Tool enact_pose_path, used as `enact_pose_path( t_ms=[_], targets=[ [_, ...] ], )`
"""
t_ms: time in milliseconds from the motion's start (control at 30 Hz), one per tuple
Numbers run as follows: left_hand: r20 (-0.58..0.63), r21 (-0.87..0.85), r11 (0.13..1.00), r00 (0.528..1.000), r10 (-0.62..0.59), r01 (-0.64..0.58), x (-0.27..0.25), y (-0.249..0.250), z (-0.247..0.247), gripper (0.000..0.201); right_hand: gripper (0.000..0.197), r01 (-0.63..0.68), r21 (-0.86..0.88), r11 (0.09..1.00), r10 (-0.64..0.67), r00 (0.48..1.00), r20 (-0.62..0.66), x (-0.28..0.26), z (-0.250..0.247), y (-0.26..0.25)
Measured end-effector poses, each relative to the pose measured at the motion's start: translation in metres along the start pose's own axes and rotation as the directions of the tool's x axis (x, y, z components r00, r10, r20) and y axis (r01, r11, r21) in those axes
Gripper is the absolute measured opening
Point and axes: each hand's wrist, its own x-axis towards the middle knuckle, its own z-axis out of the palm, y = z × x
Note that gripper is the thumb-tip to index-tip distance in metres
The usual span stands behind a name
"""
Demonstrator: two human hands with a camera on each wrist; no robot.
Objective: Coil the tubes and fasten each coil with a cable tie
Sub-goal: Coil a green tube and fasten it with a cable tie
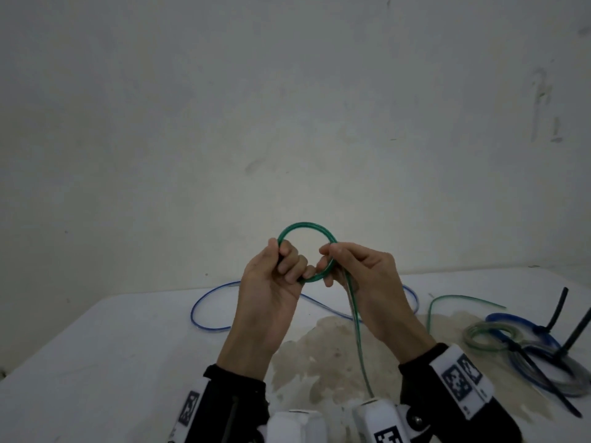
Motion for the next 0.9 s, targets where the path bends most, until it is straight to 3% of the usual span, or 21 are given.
enact_pose_path(
  t_ms=[133, 267, 367, 500, 667, 800, 900],
  targets=[
    [0.058, 0.198, 0.975, 0.992, -0.110, 0.097, -0.003, 0.010, -0.001, 0.034, 0.014, 0.058, -0.212, 0.975, -0.044, 0.997, 0.068, 0.005, -0.014, -0.011],
    [0.040, 0.518, 0.848, 0.986, -0.159, 0.116, -0.001, 0.016, -0.004, 0.045, 0.014, 0.070, -0.346, 0.936, -0.003, 0.982, 0.191, 0.005, -0.018, -0.016],
    [0.049, 0.614, 0.782, 0.985, -0.167, 0.102, -0.006, 0.013, 0.000, 0.038, 0.017, 0.079, -0.406, 0.911, 0.018, 0.973, 0.229, 0.005, -0.017, -0.019],
    [0.049, 0.545, 0.835, 0.992, -0.114, 0.069, -0.006, 0.010, 0.003, 0.040, 0.018, -0.012, -0.289, 0.957, 0.072, 0.978, 0.197, 0.003, -0.016, -0.021],
    [0.014, 0.358, 0.933, 0.999, 0.043, -0.045, -0.006, 0.006, 0.008, 0.038, 0.031, -0.142, -0.133, 0.981, 0.165, 0.968, 0.189, 0.001, -0.008, -0.017],
    [-0.063, 0.273, 0.952, 0.984, 0.164, -0.141, -0.003, 0.006, 0.007, 0.038, 0.025, -0.181, -0.106, 0.978, 0.200, 0.955, 0.217, -0.002, -0.002, -0.014],
    [-0.072, 0.252, 0.957, 0.983, 0.167, -0.144, -0.003, 0.004, 0.006, 0.038, 0.016, -0.129, -0.104, 0.986, 0.146, 0.974, 0.173, -0.001, 0.001, -0.012]
  ],
)
